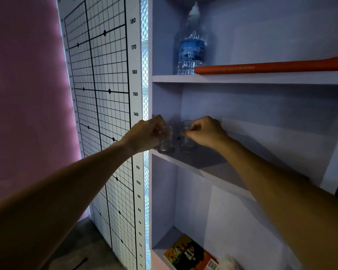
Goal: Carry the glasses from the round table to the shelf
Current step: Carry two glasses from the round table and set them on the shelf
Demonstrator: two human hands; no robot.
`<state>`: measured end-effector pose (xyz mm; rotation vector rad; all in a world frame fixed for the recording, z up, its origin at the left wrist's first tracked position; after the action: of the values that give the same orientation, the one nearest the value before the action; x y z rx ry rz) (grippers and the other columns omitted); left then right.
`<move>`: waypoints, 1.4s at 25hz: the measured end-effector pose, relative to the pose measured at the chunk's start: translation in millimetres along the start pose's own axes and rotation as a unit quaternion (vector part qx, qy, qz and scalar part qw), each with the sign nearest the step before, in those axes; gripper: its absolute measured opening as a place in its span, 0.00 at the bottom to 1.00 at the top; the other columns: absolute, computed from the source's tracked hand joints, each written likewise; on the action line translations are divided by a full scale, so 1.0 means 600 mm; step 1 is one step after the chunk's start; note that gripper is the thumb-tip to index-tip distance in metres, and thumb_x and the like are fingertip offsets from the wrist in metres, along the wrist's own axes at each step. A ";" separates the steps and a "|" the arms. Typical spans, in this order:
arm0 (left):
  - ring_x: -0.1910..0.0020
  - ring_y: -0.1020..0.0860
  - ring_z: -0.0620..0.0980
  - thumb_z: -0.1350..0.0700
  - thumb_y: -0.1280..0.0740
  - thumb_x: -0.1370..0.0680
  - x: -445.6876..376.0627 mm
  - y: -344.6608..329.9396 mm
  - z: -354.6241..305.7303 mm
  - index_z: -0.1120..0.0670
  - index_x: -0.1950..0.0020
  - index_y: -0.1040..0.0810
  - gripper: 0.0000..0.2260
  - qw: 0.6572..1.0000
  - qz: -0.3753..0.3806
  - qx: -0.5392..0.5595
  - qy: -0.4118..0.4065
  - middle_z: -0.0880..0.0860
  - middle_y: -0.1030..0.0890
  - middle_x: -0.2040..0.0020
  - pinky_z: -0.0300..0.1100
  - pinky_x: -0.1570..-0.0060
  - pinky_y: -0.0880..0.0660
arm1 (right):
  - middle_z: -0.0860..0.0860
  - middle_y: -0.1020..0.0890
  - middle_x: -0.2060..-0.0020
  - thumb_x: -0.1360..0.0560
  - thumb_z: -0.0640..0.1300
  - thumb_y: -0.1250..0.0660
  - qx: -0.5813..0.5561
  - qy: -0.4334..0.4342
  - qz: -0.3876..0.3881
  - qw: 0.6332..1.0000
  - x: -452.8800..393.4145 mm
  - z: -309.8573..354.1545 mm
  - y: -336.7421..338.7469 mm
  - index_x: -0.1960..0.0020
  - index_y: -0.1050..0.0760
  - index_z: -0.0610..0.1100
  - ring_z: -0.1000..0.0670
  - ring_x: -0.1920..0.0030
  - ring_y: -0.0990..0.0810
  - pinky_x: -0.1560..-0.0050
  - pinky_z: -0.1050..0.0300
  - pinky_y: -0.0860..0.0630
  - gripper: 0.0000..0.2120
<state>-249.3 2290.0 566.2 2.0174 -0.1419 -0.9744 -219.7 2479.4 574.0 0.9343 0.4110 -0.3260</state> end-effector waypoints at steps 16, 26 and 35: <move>0.65 0.18 0.51 0.35 0.32 0.28 -0.007 0.000 0.017 0.50 0.39 0.32 0.27 0.994 -0.081 -0.069 0.019 0.51 0.16 0.57 0.45 0.60 0.18 | 0.47 0.19 0.58 0.32 0.51 0.22 0.000 0.006 -0.105 0.995 -0.060 -0.035 -0.023 0.53 0.26 0.44 0.44 0.58 0.20 0.59 0.52 0.21 0.17; 0.67 0.19 0.48 0.32 0.32 0.30 -0.022 -0.013 0.025 0.46 0.41 0.34 0.27 0.992 -0.084 -0.077 0.050 0.48 0.18 0.62 0.44 0.63 0.19 | 0.46 0.16 0.54 0.29 0.38 0.28 0.028 0.020 -0.071 0.997 -0.055 -0.022 -0.035 0.53 0.21 0.44 0.43 0.53 0.18 0.55 0.53 0.20 0.06; 0.64 0.17 0.51 0.40 0.32 0.25 -0.018 -0.022 0.020 0.49 0.38 0.34 0.22 0.994 -0.076 -0.034 0.066 0.53 0.16 0.59 0.46 0.61 0.18 | 0.52 0.20 0.58 0.30 0.36 0.30 -0.042 0.009 0.050 0.998 -0.024 -0.009 -0.040 0.54 0.23 0.49 0.52 0.57 0.22 0.66 0.64 0.32 0.09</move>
<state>-268.3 2295.1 559.2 2.0454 0.1178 -0.9222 -244.0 2471.5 561.1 0.8721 0.3905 -0.2066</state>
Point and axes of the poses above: each hand's wrist, its own x-axis away from the middle knuckle, its own y-axis out of the back of the hand, z = x × y, the point moved 6 cm from there along -x, towards the middle knuckle
